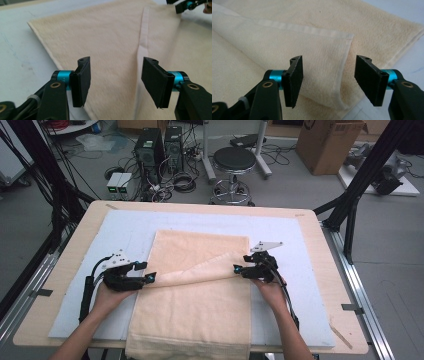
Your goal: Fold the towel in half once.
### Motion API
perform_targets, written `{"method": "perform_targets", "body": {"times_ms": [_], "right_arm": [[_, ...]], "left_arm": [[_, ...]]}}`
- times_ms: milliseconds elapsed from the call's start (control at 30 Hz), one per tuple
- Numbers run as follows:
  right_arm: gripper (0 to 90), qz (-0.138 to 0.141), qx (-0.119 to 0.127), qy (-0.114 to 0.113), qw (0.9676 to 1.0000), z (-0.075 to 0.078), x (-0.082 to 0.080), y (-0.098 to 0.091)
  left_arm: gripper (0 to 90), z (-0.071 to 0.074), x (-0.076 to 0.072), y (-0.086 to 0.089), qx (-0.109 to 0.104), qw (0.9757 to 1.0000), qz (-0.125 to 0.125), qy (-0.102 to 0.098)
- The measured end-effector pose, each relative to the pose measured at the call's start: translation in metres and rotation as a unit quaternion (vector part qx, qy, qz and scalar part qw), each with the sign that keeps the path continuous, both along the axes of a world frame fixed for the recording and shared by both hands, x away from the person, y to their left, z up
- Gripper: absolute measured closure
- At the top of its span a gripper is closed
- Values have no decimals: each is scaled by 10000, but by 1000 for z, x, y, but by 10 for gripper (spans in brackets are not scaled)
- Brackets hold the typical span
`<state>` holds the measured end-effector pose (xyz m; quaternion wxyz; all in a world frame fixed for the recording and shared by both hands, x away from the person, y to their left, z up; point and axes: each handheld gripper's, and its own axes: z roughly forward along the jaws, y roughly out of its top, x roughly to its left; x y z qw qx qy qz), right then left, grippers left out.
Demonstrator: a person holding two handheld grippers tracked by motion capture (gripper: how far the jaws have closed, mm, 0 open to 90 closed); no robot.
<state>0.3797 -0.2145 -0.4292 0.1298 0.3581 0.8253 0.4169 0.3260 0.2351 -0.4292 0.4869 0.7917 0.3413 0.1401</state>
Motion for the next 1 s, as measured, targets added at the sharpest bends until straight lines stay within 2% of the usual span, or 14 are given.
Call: {"method": "perform_targets", "body": {"times_ms": [33,100,167,200,267,300,333,367,400,433,467,633,767,1000], "right_arm": [[396,-43,-25,37,10000,-2,0,0],[428,-67,32,179,9998,-7,1,-2],[507,-7,10,256,9997,-10,2,-2],[565,-13,33,273,9996,-10,2,-2],[670,89,50,275,9996,-9,1,-1],[739,164,36,218,9996,-8,1,0],[778,208,35,204,9996,-7,-1,0],[813,266,-4,95,9996,-4,-4,1],[828,296,28,55,9995,-3,-5,0],[832,327,107,57,9994,0,-8,-1],[834,370,151,7,9992,2,-13,-3],[837,623,263,-168,9976,9,-38,-14],[838,689,172,-204,9973,5,-56,-21],[840,895,105,-240,9956,4,-82,-33]], "left_arm": [[385,-2,-1,-1,72,9999,-74,46],[400,-3,-4,-1,110,9999,-125,-44],[444,-7,-5,-1,163,9996,-194,78],[463,-10,-4,0,239,9993,-217,210],[551,-15,-4,1,367,9985,-202,350],[607,-16,-4,1,287,9987,-232,345],[680,-16,-6,1,262,9990,-262,259],[762,-15,-7,0,267,9990,-265,220],[810,-14,-9,-1,298,9989,-321,192],[853,-12,-11,-2,391,9986,-352,105],[864,-11,-13,-2,381,9986,-351,75],[870,-3,-27,0,346,9984,-442,-82],[870,-2,-41,0,383,9978,-513,-156],[870,2,-64,0,285,9973,-610,-296]]}}
